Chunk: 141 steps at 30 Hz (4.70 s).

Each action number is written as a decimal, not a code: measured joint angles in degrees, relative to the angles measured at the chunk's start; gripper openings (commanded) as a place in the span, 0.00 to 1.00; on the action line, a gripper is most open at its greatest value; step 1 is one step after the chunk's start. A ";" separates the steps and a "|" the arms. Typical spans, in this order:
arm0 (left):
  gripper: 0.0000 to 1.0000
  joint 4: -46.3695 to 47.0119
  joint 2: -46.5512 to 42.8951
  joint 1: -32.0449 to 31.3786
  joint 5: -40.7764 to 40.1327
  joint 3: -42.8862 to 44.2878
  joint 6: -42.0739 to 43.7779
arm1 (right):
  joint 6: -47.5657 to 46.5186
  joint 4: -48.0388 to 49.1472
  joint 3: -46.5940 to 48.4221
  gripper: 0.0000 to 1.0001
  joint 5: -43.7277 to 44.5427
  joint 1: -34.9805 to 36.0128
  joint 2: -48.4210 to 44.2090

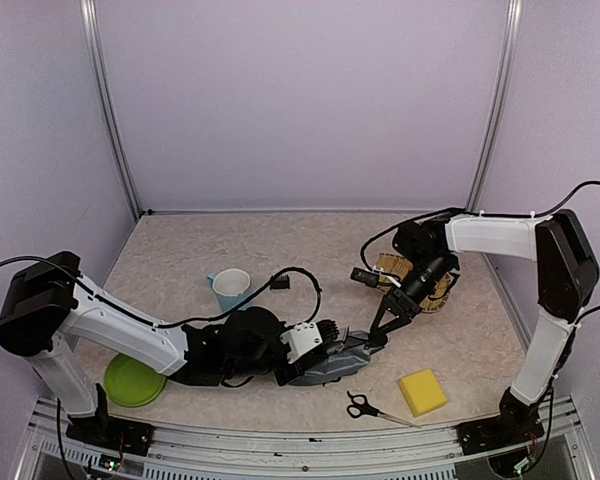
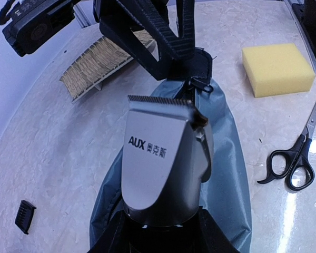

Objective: Sort the hair-cutting tools

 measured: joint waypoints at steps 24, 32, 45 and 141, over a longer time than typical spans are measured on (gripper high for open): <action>0.00 -9.79 -3.63 -0.46 3.41 1.51 0.35 | -5.55 -4.46 -1.44 0.00 -9.62 0.00 3.56; 0.00 -12.17 -3.63 -0.70 4.17 1.92 1.18 | -7.78 -6.08 -0.35 0.00 -12.26 0.00 3.76; 0.00 -20.28 5.62 2.69 3.23 13.55 -1.66 | -11.54 -8.31 -0.37 0.00 -13.73 0.00 3.76; 0.00 -40.61 -34.60 15.67 8.50 -5.40 -67.52 | -7.96 -5.31 17.27 0.00 -12.46 0.26 12.81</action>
